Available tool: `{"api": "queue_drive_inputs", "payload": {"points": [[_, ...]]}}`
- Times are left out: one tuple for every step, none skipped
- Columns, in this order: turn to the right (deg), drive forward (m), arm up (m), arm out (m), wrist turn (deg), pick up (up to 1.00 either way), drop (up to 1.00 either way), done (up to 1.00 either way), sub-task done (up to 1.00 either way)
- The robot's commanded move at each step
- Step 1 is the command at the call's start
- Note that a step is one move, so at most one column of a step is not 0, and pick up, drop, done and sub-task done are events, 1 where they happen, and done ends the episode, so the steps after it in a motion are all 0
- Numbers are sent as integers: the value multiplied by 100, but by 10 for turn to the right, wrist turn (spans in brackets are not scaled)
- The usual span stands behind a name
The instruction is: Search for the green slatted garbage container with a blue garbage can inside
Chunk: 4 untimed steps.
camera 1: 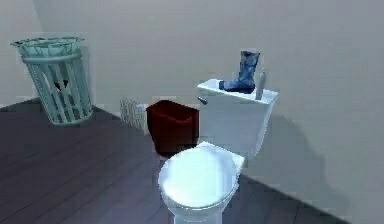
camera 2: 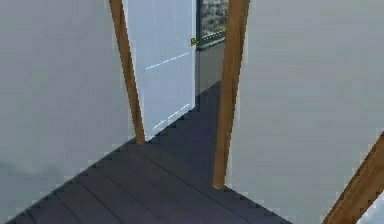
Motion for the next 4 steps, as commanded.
{"api": "queue_drive_inputs", "payload": {"points": [[-450, 0, 0, 0, 0, 0, 0, 0, 0], [0, 100, 0, 0, 0, 0, 0, 0, 0], [0, 100, 0, 0, 0, 0, 0, 0, 0], [-60, 0, 0, 0, 0, 0, 0, 0, 0]]}}
